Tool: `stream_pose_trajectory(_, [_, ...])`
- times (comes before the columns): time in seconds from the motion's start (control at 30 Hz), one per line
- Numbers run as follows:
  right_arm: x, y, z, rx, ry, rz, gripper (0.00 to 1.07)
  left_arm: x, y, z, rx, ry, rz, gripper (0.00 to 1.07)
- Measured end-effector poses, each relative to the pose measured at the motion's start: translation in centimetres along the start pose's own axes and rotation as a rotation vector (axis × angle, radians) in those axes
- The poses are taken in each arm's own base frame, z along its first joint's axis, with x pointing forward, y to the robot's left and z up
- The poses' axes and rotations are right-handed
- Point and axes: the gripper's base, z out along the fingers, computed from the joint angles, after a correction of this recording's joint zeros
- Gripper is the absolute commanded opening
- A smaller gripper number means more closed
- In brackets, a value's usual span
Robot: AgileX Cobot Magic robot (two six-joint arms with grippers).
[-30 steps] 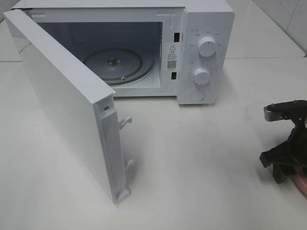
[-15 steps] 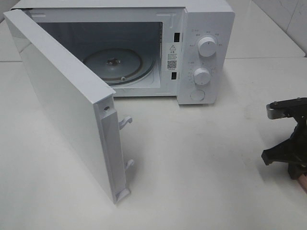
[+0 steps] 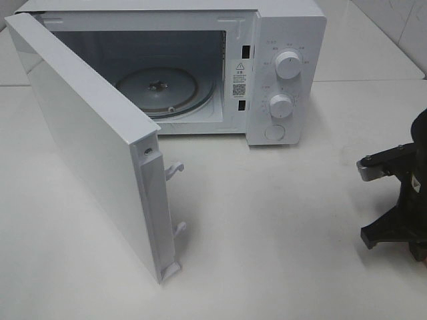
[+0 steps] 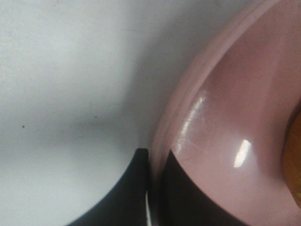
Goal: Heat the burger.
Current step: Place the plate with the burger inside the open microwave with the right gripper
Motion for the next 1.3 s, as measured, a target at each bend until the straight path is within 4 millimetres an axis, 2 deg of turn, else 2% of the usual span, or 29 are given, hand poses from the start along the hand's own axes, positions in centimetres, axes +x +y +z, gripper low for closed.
stream_pose_trajectory(0.4, [0.7,1.8,-0.8,0.108,-0.004,-0.051,0.0,0.0,0.0,0.0,0.0,0.0,0.0,1.0])
stream_pose_trajectory(0.63, [1.3,2.2,-2.6,0.136,-0.054,-0.084,0.0,0.0,0.0,0.0,0.0,0.0,0.0,1.0])
stream_pose_trajectory(0.9, [2.6,2.4,-4.0,0.166,-0.078,-0.122,0.0,0.0,0.0,0.0,0.0,0.0,0.0,1.0])
stream_pose_trajectory(1.3, [4.9,3.8,-5.8,0.165,-0.159,-0.227,0.0,0.0,0.0,0.0,0.0,0.0,0.0,1.0])
